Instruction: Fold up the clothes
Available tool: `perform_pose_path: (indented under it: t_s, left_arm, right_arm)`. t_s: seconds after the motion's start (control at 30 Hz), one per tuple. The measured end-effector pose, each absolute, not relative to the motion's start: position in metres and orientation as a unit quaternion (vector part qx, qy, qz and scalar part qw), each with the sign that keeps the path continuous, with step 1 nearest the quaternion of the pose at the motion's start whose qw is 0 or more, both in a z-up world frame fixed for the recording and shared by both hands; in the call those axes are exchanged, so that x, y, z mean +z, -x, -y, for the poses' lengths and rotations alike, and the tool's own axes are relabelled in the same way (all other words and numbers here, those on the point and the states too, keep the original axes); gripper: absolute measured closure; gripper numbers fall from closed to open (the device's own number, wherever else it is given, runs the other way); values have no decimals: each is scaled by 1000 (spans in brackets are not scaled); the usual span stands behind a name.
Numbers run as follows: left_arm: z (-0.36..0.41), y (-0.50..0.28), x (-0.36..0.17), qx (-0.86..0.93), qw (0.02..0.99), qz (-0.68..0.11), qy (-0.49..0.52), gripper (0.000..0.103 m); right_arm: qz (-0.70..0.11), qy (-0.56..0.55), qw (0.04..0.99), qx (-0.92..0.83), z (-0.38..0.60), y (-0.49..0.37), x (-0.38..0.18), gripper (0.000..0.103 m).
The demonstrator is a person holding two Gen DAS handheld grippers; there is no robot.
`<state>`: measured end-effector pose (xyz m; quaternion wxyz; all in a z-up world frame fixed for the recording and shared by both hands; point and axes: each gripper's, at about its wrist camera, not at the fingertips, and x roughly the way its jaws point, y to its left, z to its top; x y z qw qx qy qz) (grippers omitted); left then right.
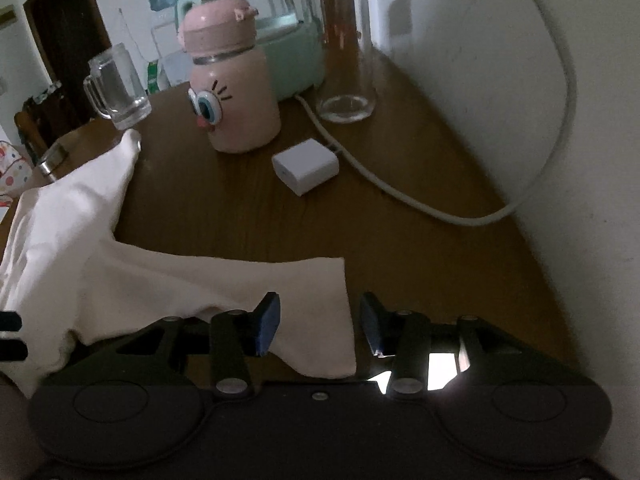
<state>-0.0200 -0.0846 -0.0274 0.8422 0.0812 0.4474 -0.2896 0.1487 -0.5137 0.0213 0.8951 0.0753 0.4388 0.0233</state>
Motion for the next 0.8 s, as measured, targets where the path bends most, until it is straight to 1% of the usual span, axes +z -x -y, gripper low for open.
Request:
perform_pose_path:
  t_s: [0.1, 0.13, 0.17, 0.2, 0.27, 0.37, 0.5, 0.67, 0.8]
  left_arm:
    - [83, 21, -31, -286, 842, -451, -80, 61]
    - [82, 21, -31, -285, 842, -451, -80, 61]
    - [81, 21, -32, -282, 843, -452, -78, 60]
    - [79, 21, -32, -278, 844, -452, -76, 60]
    - [77, 22, -31, -276, 846, -451, -74, 59]
    - [71, 27, -29, -270, 850, -447, -71, 58]
    - [57, 33, -23, -257, 858, -441, -56, 57]
    - [31, 43, -13, -224, 874, -430, -32, 54]
    - [2, 51, -2, -185, 891, -415, -5, 50]
  right_arm:
    - [-439, -70, 895, 26, 513, -153, 20, 56]
    - [-440, -69, 895, 27, 513, -154, 20, 66]
    - [-441, -65, 894, 28, 512, -156, 20, 81]
    - [-444, -60, 894, 32, 510, -157, 20, 86]
    - [-440, -58, 896, 36, 508, -157, 23, 92]
    - [-423, -59, 903, 43, 505, -155, 34, 93]
    - [-390, -63, 916, 68, 494, -155, 65, 93]
    - [-352, -94, 921, 138, 462, -160, 109, 93]
    - [-340, -126, 908, 211, 422, -168, 129, 93]
